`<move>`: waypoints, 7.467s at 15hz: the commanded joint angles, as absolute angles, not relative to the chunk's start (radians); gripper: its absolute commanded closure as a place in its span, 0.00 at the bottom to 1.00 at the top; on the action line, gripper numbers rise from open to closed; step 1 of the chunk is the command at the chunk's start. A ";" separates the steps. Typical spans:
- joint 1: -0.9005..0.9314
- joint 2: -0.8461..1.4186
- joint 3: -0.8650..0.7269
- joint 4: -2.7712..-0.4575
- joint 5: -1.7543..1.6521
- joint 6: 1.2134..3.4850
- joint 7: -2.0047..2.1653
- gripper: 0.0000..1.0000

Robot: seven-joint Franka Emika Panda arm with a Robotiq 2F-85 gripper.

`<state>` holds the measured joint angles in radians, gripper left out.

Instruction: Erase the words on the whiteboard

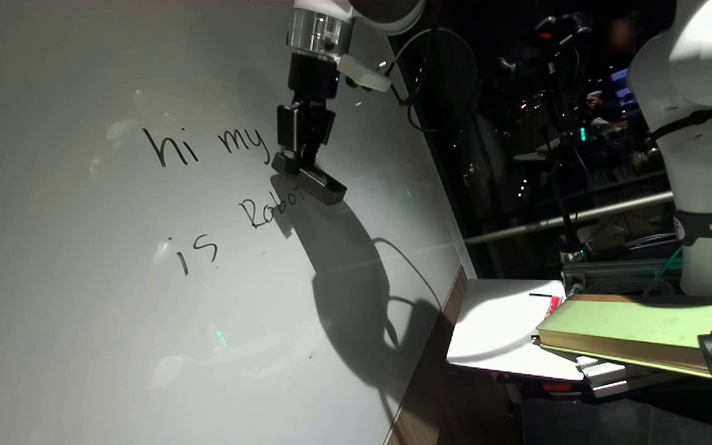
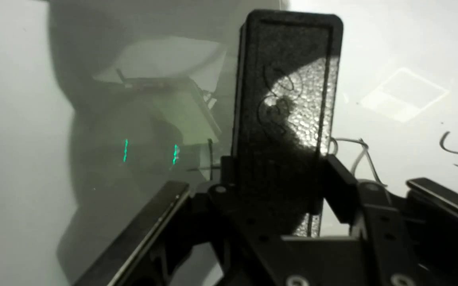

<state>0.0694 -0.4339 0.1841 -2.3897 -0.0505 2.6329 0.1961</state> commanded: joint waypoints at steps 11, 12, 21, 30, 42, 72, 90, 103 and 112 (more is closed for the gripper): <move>-0.014 -0.310 0.276 -2.200 -0.168 2.699 0.340 0.70; -0.020 -0.306 0.279 -2.179 -0.182 2.693 0.344 0.70; -0.051 -0.248 0.234 -2.086 -0.258 2.622 0.310 0.70; -0.087 -0.305 0.156 -2.137 -0.279 2.598 0.290 0.70; -0.184 -0.275 0.022 -2.133 -0.294 2.620 0.164 0.70; 0.053 -0.112 0.478 -1.827 -0.476 2.410 0.713 0.70; 0.192 -0.089 0.318 -1.866 -0.664 2.410 0.702 0.70; 0.041 -0.295 0.147 -2.162 -0.621 2.532 0.562 0.70; -0.008 -0.341 0.195 -2.291 -0.518 2.653 0.541 0.70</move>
<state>0.0454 -0.3694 0.1883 -2.2619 -0.5274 2.5591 0.5695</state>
